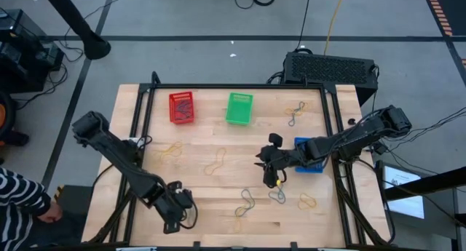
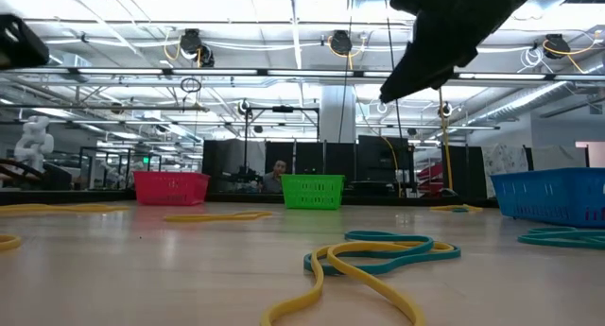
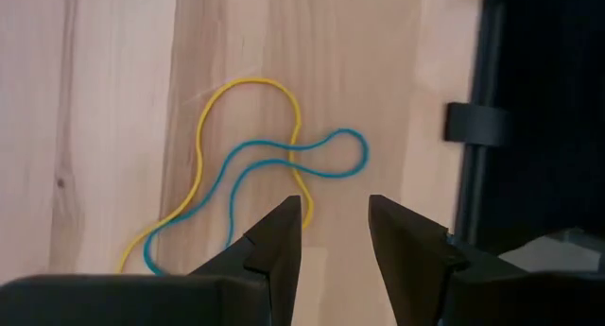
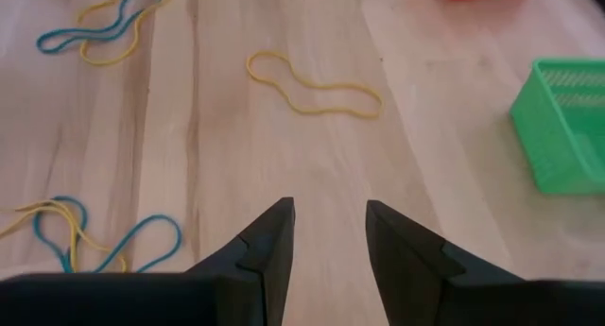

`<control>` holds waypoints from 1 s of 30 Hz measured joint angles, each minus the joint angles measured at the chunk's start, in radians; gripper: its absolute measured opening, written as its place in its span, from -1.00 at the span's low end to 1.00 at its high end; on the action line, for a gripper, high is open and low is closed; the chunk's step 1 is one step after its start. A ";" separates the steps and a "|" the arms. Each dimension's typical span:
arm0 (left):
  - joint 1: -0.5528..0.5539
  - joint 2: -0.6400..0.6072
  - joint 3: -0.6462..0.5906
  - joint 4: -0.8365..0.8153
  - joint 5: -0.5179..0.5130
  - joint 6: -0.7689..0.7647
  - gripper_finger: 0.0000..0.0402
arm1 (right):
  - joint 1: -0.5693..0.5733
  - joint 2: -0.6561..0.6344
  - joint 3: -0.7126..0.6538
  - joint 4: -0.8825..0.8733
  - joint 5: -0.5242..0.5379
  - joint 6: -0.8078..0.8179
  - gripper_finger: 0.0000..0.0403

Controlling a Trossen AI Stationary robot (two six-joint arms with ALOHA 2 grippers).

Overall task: Sort rubber bands into baskets
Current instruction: Put the blue rubber band into the red bin

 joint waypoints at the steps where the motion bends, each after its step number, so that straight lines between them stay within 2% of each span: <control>1: 0.003 0.012 0.000 0.002 0.001 0.004 -0.34 | -0.004 0.000 0.000 0.011 0.000 -0.014 -0.38; 9: 0.013 0.098 0.000 0.102 0.014 0.099 -0.34 | -0.019 0.000 0.000 0.073 0.000 -0.069 -0.38; 15: 0.020 0.125 0.000 0.032 0.010 0.106 -0.34 | -0.019 0.000 0.000 0.076 -0.001 -0.065 -0.38; 24: 0.034 0.145 0.000 0.025 -0.066 0.262 -0.34 | -0.019 0.000 0.000 0.076 -0.001 -0.065 -0.38; 30: 0.035 0.196 0.000 0.022 -0.045 0.289 -0.34 | -0.019 0.000 0.000 0.075 -0.001 -0.065 -0.38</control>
